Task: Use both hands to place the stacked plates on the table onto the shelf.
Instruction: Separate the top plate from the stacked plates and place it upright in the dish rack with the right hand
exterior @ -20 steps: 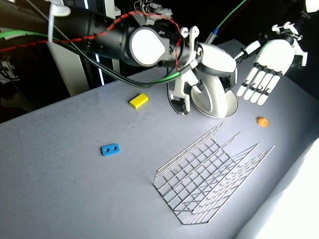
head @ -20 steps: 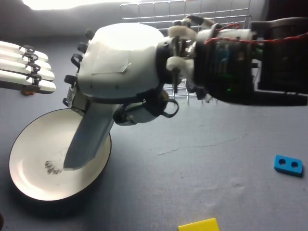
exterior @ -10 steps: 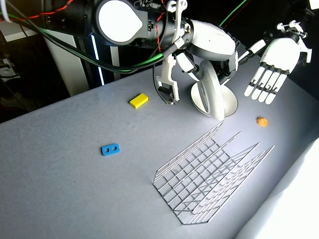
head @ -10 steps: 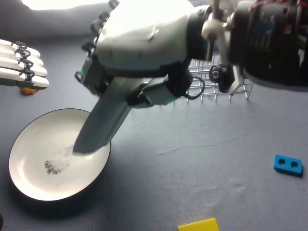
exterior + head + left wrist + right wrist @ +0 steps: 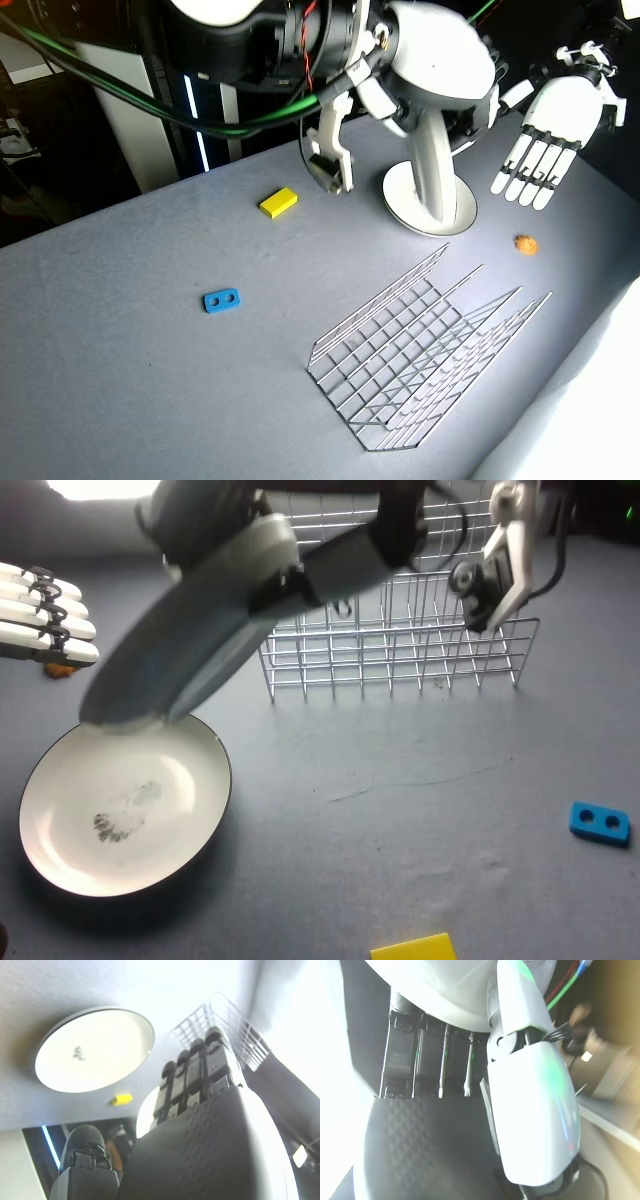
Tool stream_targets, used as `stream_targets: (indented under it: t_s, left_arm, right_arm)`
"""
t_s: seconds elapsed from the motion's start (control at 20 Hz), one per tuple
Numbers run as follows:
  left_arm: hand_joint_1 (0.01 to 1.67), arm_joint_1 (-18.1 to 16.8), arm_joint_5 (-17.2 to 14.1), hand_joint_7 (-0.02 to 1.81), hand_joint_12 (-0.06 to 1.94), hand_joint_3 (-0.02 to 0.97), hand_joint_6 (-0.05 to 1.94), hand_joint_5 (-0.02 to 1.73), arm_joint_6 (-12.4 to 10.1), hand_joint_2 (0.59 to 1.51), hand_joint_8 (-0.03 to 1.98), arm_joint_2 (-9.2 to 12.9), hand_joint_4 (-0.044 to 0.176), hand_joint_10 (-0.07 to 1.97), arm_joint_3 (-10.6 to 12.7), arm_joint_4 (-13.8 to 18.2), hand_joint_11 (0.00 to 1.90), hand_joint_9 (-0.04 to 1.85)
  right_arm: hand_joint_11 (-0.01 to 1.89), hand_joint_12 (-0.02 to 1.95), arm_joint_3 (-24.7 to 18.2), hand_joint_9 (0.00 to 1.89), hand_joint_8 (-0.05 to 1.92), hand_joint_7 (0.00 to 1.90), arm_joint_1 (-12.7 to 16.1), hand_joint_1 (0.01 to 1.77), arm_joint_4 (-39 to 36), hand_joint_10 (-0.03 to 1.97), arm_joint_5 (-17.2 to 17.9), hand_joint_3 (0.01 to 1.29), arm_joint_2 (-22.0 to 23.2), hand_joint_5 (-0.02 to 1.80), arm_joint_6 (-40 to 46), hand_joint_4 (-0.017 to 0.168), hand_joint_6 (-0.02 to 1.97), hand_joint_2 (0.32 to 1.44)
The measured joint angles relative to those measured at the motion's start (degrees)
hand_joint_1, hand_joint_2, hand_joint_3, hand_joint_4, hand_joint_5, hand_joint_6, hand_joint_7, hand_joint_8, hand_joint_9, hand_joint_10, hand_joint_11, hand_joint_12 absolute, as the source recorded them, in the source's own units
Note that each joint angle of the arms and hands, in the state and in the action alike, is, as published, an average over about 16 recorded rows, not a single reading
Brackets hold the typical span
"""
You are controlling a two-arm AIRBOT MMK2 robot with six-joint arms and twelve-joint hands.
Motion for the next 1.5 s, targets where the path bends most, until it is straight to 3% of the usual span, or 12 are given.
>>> stream_targets:
  t_s: [0.35, 0.65, 1.05, 1.5]
  left_arm:
    - [0.02, 1.43, 0.06, 0.02, -0.01, 0.015, 0.01, 0.03, 0.01, 1.117, -0.01, -0.04, 0.004, 0.00, -0.16, 0.14, 0.02, 0.02]
    - [0.01, 3.96, 0.14, 0.02, -0.01, 0.015, 0.01, 0.03, 0.03, 1.112, -0.01, -0.44, 0.004, 0.00, -0.30, 0.06, 0.02, 0.02]
    - [0.01, 7.90, 0.51, 0.02, -0.01, 0.015, 0.01, 0.02, 0.03, 1.117, -0.01, -1.40, 0.003, 0.00, -0.34, -0.70, 0.02, 0.02]
    - [0.02, 11.21, 1.29, 0.02, 0.00, 0.014, 0.01, 0.02, 0.16, 1.122, -0.01, -2.44, 0.003, 0.01, -0.42, -1.60, 0.02, 0.02]
  right_arm:
    - [0.77, 1.26, 0.19, 0.97, 1.01, 0.96, 3.91, 1.33, -0.19, 1.05, -4.50, 0.01, 2.31, 0.83, 7.48, -0.008, 1.02, 1.03]
    - [0.77, 1.27, 1.15, 0.98, 1.04, 0.95, 5.26, 1.30, 2.11, 0.94, -8.17, 0.01, 4.00, 0.81, 11.40, -0.008, 1.02, 1.05]
    - [0.78, 1.27, 4.00, 1.00, 1.05, 0.95, 5.00, 1.28, 7.86, 0.82, -9.19, 0.01, 5.60, 0.80, 14.25, -0.008, 1.04, 1.07]
    - [0.77, 1.27, 8.16, 0.95, 1.02, 0.96, 2.73, 1.30, 15.31, 1.00, -8.49, 0.01, 6.29, 0.80, 13.45, -0.008, 1.04, 1.09]
